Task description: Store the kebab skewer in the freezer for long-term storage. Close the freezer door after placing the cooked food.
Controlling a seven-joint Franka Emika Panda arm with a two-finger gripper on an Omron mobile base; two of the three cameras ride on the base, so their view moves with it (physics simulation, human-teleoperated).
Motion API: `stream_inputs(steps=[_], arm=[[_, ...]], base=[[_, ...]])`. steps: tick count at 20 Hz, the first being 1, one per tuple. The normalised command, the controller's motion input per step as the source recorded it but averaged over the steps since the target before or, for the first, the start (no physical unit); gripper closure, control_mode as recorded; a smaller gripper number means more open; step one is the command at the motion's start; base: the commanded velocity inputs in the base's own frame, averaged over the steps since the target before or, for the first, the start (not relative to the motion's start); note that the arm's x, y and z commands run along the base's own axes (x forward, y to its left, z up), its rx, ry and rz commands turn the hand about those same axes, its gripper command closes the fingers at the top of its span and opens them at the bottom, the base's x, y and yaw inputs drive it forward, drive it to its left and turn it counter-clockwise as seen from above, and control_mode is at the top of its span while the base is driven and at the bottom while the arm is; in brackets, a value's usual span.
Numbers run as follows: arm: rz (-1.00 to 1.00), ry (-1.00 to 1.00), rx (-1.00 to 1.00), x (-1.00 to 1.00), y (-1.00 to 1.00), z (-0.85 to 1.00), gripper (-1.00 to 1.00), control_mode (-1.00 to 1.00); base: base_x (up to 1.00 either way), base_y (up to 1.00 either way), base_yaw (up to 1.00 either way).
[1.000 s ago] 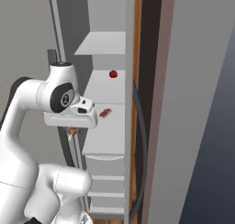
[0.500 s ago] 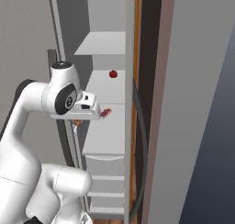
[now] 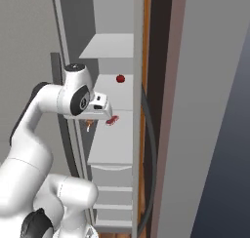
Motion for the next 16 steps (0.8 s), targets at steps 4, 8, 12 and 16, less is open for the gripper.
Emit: stream_inputs(steps=[4, 8, 12, 16], arm=[[0.00, 0.02, 0.08, 0.59, 0.00, 0.00, 1.00, -1.00], [0.00, 0.00, 0.05, 0.53, 0.00, 0.00, 1.00, -1.00], [0.00, 0.00, 0.00, 0.52, 0.02, 0.00, 1.00, -1.00], [0.00, 0.00, 0.00, 0.51, 0.11, 0.00, 1.00, -1.00]], base=[[0.00, 0.00, 0.00], [0.00, 0.00, 0.00], [0.00, 0.00, 0.00], [0.00, 0.00, 0.00]])
